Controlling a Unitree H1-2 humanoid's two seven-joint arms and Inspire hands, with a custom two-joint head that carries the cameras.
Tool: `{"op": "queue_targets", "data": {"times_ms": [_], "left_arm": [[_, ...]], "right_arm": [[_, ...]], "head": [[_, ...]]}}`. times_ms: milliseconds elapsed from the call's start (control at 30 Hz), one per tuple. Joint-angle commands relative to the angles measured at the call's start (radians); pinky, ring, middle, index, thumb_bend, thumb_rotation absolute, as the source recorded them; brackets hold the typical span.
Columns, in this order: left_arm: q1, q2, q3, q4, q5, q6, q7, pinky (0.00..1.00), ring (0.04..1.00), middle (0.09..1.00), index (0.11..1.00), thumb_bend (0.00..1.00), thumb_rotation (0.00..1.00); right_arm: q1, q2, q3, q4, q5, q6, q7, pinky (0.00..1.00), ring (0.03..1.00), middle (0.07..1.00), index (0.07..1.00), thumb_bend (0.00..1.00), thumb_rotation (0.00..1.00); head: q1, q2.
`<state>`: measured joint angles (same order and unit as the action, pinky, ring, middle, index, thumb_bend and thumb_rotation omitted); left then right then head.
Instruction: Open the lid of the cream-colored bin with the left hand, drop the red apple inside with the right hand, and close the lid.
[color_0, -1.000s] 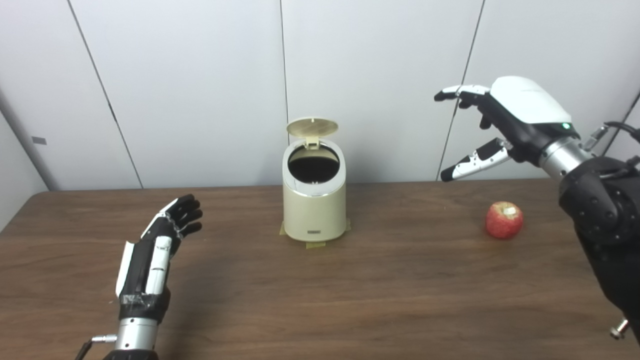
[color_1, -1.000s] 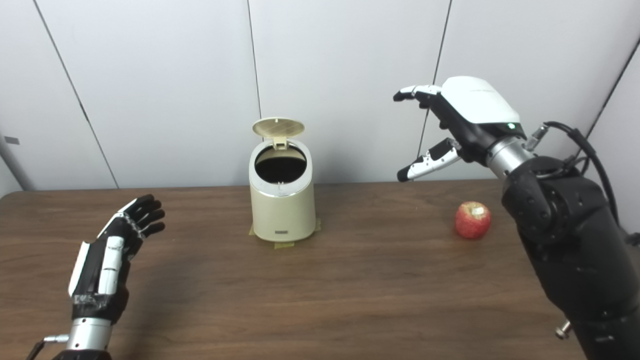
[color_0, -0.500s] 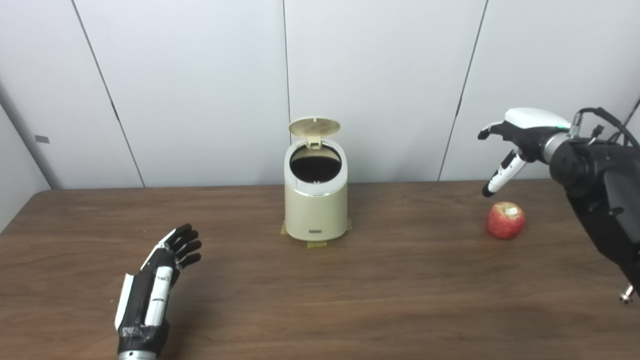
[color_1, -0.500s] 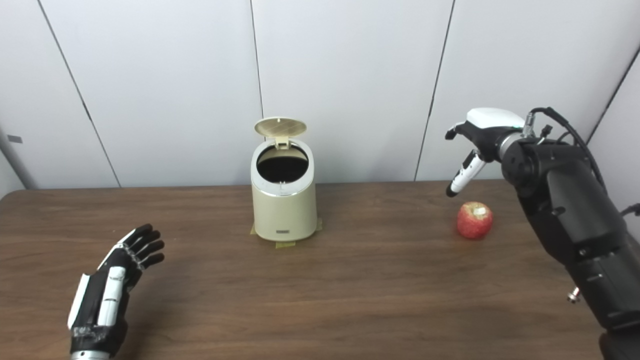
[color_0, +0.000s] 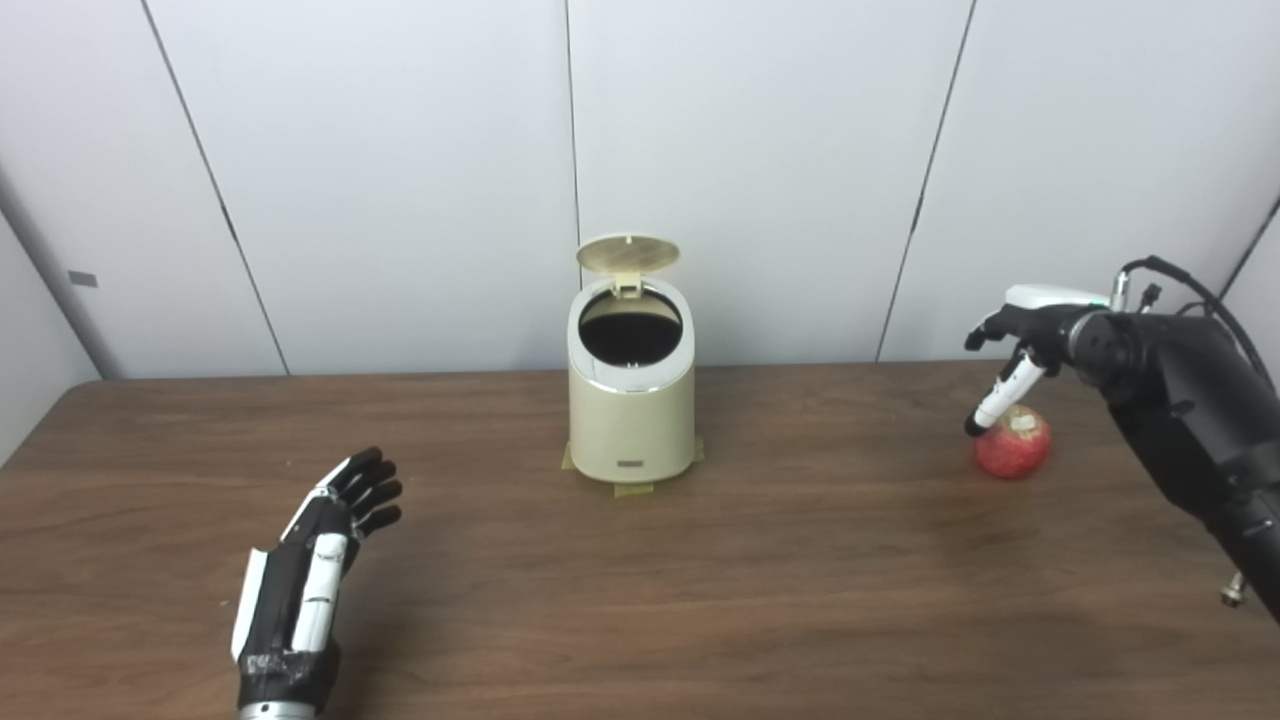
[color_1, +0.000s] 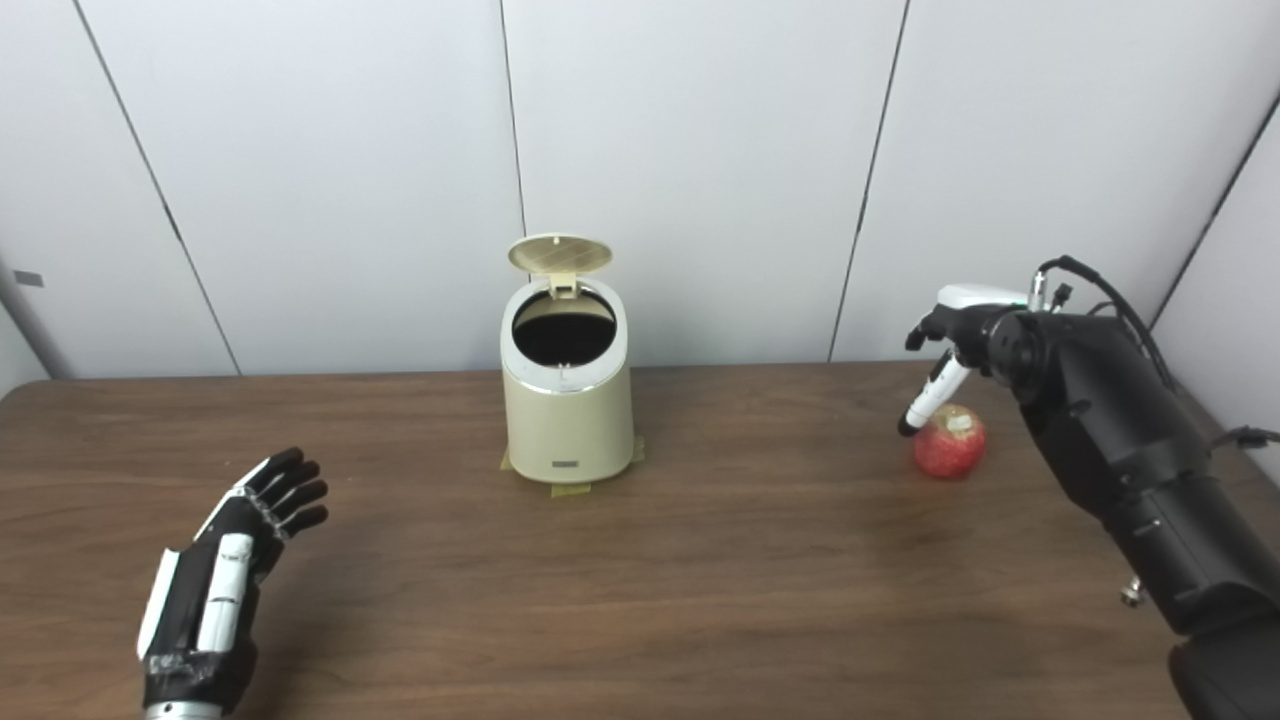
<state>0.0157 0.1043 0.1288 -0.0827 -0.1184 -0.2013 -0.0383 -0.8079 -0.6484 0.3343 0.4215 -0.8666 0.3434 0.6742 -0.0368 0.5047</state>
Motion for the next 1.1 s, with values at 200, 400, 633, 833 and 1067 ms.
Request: {"op": "queue_targets", "data": {"times_ms": [200,400,633,833,1067], "left_arm": [[-0.031,-0.002,0.014,-0.061,0.007,-0.004,0.022,0.78,0.813,0.825,0.829,0.63,0.83],[-0.028,0.004,0.013,-0.062,0.003,-0.006,0.021,0.76,0.805,0.818,0.822,0.65,0.85],[-0.021,0.007,0.013,-0.089,-0.013,0.015,0.017,0.76,0.808,0.826,0.824,0.61,0.84],[-0.023,0.021,0.015,-0.082,-0.020,0.024,0.011,0.75,0.825,0.832,0.821,0.65,0.82],[-0.022,0.022,0.016,-0.093,-0.033,0.029,0.012,0.72,0.813,0.830,0.821,0.63,0.81]], "right_arm": [[-0.005,-0.020,-0.031,-0.031,0.047,0.028,-0.065,0.66,0.820,0.905,0.865,0.90,0.26],[0.015,-0.026,0.001,0.016,0.045,-0.028,-0.122,0.67,0.817,0.904,0.844,0.88,0.25],[0.045,-0.034,0.039,0.036,0.025,-0.033,-0.142,0.69,0.845,0.916,0.840,0.93,0.29],[0.069,-0.041,0.085,-0.025,-0.034,0.031,-0.086,0.72,0.865,0.899,0.856,0.92,0.25],[0.081,-0.031,0.098,0.009,-0.046,0.037,-0.094,0.60,0.812,0.870,0.851,0.91,0.18]], "head": [[-0.002,0.006],[0.002,0.013],[-0.007,0.020],[-0.011,0.025],[-0.011,0.030]]}}
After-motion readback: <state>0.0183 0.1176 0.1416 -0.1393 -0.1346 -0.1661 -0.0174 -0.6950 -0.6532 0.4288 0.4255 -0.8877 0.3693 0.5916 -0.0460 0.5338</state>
